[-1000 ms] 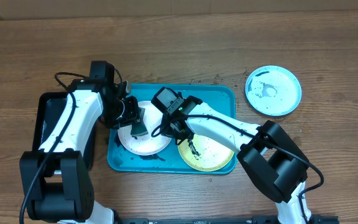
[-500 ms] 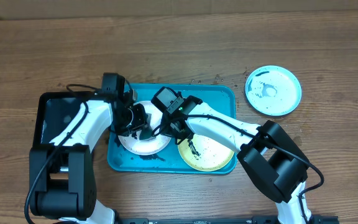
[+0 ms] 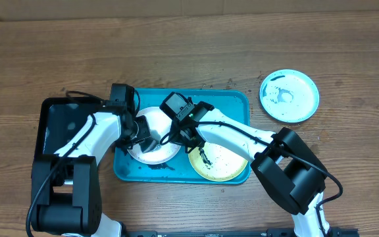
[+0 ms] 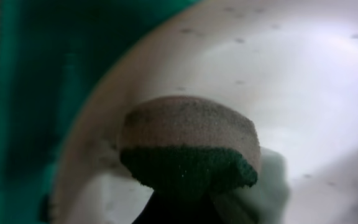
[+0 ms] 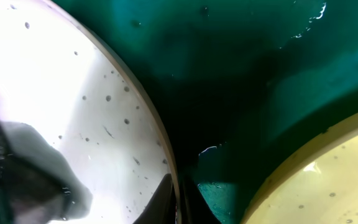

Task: Clean dirty plates on tray and stack at the side
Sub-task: 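Scrub the white plate with the sponge in the left gripper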

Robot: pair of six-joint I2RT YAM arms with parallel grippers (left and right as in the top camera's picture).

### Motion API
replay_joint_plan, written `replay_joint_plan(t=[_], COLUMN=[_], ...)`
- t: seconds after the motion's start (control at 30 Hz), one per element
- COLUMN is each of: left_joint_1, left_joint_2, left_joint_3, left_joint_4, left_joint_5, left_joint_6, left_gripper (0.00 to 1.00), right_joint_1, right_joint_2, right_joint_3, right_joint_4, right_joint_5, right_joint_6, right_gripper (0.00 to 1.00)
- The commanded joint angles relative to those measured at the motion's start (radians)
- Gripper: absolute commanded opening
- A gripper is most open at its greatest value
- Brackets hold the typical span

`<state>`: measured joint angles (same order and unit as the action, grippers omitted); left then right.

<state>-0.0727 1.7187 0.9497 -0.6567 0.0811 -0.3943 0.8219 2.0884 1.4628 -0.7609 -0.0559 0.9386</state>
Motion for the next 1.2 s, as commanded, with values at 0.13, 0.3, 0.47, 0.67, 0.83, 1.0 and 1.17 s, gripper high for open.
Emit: replay_joint_plan(t=[0.13, 0.3, 0.47, 0.67, 0.83, 1.0, 1.17], left_joint_1=[0.007, 0.006, 0.001, -0.027, -0.028, 0.006, 0.033], left_joint_2=[0.028, 0.028, 0.038, 0.124, 0.225, 0.235, 0.218], left_joint_3=[0.152, 0.249, 0.243, 0.241, 0.241, 0.245, 0.262], left_joint_4=[-0.145, -0.142, -0.078, -0.048, -0.042, -0.122, -0.214], left_joint_5=[-0.304, 0.047, 0.303, 0.305, 0.247, -0.019, -0.194], left_joint_6=[0.01, 0.09, 0.036, -0.019, -0.021, -0.021, -0.021], left_gripper=[0.04, 0.04, 0.04, 0.04, 0.04, 0.04, 0.04], right_joint_1=[0.006, 0.006, 0.006, 0.006, 0.006, 0.006, 0.006], right_joint_2=[-0.001, -0.001, -0.001, -0.001, -0.001, -0.001, -0.001], right_joint_3=[-0.018, -0.018, -0.018, -0.018, -0.018, -0.018, -0.018], right_joint_4=[-0.011, -0.011, -0.008, -0.003, -0.004, -0.006, -0.005], right_joint_5=[0.018, 0.018, 0.016, 0.009, 0.01, 0.01, 0.01], right_joint_6=[0.004, 0.004, 0.004, 0.005, 0.004, 0.004, 0.004], right_gripper=[0.04, 0.04, 0.04, 0.04, 0.04, 0.04, 0.04])
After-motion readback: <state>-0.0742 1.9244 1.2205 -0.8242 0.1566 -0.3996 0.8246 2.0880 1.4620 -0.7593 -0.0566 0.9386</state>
